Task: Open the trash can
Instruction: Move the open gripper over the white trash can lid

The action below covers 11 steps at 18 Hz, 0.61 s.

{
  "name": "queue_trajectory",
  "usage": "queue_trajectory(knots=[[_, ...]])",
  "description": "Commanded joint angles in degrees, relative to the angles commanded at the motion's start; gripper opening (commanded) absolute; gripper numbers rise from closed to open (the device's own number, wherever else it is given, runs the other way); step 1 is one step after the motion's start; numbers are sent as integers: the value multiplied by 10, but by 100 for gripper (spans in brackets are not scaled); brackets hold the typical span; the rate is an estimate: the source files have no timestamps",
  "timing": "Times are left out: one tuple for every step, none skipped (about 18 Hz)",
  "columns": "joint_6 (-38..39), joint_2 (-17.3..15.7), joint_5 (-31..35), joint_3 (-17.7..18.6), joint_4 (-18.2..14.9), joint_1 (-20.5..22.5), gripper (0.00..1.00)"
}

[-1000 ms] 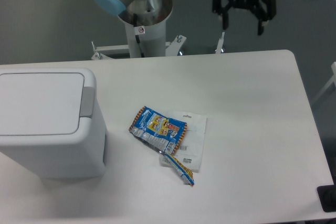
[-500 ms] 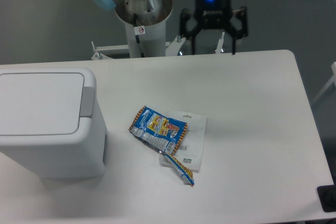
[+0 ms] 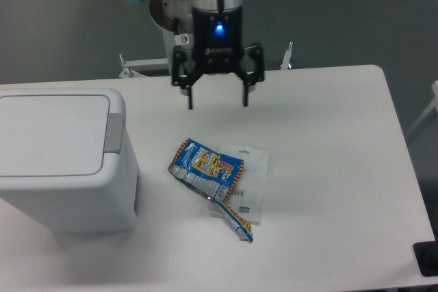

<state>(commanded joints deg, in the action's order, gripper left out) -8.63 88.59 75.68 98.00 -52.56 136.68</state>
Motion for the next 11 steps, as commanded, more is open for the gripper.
queue_trajectory(knots=[[18,4,-7,0,0,-7,100],[32,5,-9,-6,4,-17,100],[41,5,-11,-11,5,-18,100],[43,11,-10,-13,6,-21,100],[43,15,-9,-12,6,-30,100],[43,17,-9,-12,6,-33,100],[44,17,-9,-11,6,-33,100],[44,18,-9,-11,6,-40,100],[43,19,-9,-8,6,-44,100],[43,20,-8,-5,7,-45,100],[42,22,-9,-4,7,-47,100]])
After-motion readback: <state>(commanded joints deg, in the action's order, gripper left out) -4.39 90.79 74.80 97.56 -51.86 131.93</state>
